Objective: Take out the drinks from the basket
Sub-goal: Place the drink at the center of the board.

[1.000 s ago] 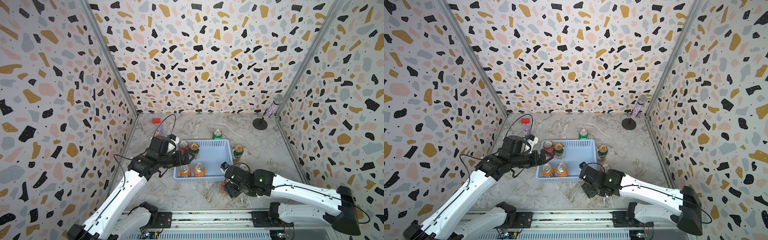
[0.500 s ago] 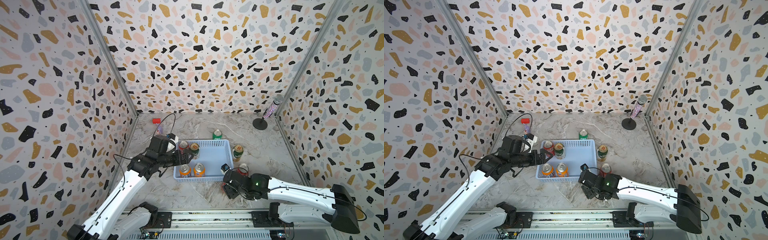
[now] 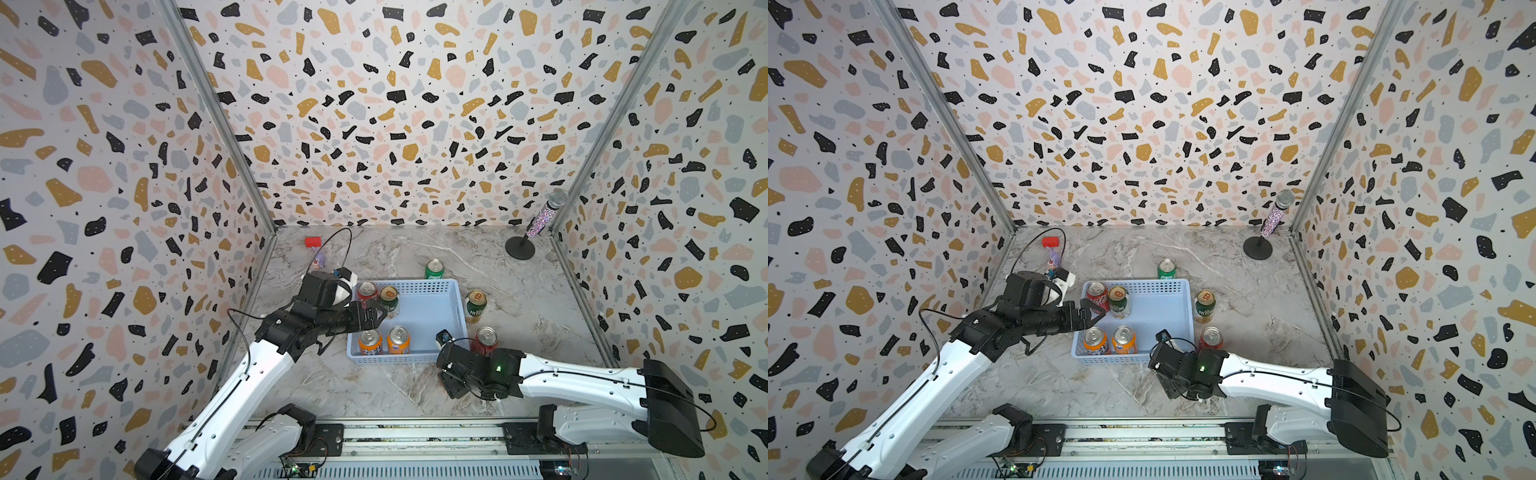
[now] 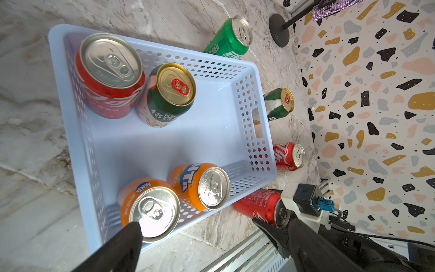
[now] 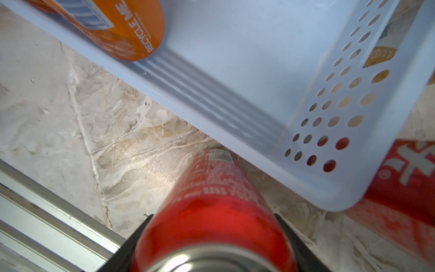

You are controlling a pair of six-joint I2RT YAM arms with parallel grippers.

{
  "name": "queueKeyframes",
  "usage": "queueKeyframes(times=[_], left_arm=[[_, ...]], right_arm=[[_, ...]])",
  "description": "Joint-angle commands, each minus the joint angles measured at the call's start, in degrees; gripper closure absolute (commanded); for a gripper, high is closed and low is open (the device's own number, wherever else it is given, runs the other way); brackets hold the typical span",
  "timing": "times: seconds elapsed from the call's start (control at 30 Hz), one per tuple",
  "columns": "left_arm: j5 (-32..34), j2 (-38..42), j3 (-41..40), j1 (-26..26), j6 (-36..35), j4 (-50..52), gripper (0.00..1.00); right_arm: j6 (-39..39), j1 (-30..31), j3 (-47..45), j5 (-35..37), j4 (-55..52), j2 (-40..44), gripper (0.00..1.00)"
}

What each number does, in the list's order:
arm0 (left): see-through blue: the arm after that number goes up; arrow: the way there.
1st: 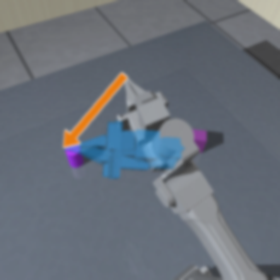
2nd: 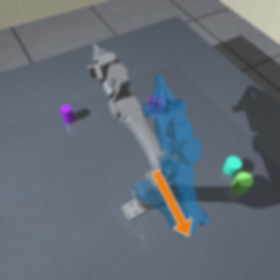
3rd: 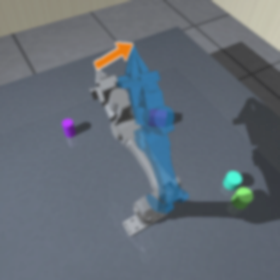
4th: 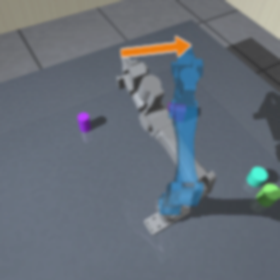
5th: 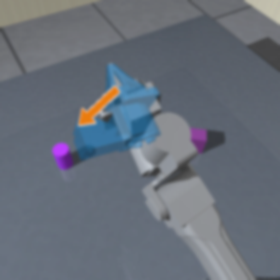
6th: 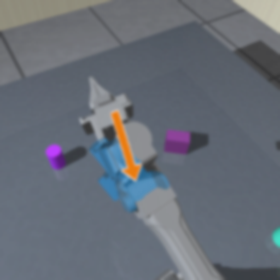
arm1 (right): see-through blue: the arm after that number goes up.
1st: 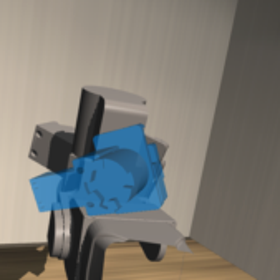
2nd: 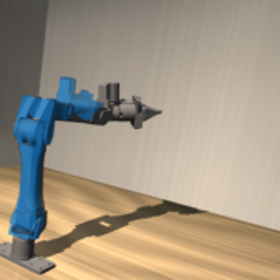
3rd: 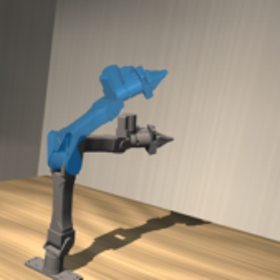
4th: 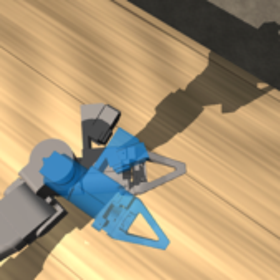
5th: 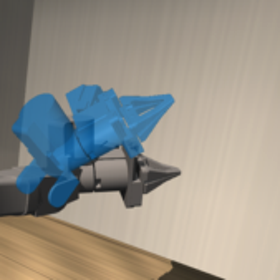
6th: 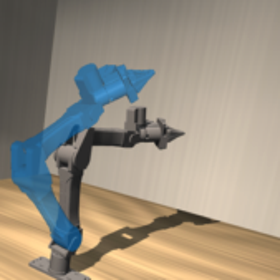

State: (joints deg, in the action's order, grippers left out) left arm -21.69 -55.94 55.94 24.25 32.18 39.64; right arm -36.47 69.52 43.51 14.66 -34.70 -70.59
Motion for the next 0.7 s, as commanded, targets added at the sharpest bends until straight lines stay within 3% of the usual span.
queueKeyframes(times=[0.0,0.17,0.37,0.53,0.67], left_arm=[[0.52,0.39,-0.72,0.31,-1.16,-0.18,0.0],[0.61,0.21,-1.01,0.27,-1.28,-0.2,0.0],[1.44,0.04,-0.57,0.35,-2.16,-0.22,0.0],[3.35,-0.61,1.81,0.29,-3.71,-0.18,0.0],[5.31,-1.74,4.63,0.3,-5.79,0.13,0.0]], right_arm=[[-1.62,0.49,1.03,0.26,-0.28,-0.86,0.69],[-1.68,0.6,0.98,-1.12,-0.79,-0.44,0.47],[-1.64,0.54,2.86,-0.78,-4.09,0.81,0.35],[-0.61,0.53,4.86,0.41,-5.11,4.88,0.19],[-0.27,0.53,6.9,2.33,-7.54,6.72,0.14]])
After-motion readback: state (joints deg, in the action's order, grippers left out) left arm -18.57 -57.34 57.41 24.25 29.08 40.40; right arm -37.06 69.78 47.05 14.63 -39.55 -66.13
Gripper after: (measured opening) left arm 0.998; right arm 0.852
